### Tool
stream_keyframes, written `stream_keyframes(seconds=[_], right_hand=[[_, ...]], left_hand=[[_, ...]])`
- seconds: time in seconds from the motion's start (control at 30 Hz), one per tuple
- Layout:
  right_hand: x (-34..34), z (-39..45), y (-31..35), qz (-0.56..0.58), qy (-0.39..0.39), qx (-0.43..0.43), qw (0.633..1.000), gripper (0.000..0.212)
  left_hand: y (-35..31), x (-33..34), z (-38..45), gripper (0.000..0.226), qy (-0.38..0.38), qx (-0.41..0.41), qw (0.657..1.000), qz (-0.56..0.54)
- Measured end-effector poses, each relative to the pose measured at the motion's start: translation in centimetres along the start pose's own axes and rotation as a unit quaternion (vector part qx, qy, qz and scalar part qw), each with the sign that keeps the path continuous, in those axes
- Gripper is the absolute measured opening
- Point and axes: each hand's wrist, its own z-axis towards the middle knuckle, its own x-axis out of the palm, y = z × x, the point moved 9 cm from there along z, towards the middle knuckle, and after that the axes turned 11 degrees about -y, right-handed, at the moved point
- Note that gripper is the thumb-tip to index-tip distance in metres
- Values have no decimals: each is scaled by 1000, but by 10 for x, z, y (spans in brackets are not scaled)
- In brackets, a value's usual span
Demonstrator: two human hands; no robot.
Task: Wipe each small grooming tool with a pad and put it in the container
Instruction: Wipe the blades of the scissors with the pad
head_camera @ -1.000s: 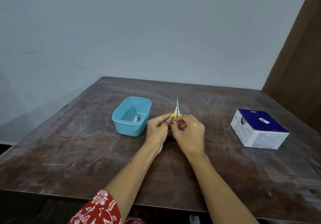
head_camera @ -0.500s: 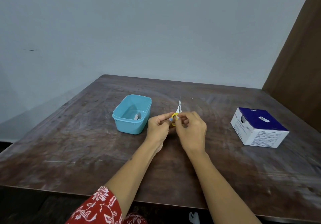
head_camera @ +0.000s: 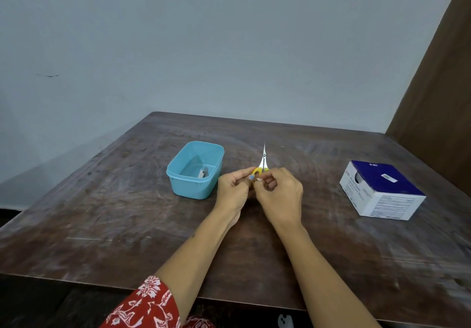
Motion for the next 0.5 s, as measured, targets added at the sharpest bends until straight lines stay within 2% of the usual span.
stream_keyframes(seconds=[0.13, 0.37, 0.5], right_hand=[[-6, 3, -2, 7, -28, 8, 1000, 16], [0, -1, -2, -11, 5, 14, 1000, 6], [-4, 2, -1, -8, -19, 4, 1000, 15]], left_hand=[[-1, 7, -3, 20, 36, -4, 999, 1], [1, -1, 0, 22, -7, -17, 1000, -13], [-1, 4, -4, 21, 22, -13, 1000, 2]])
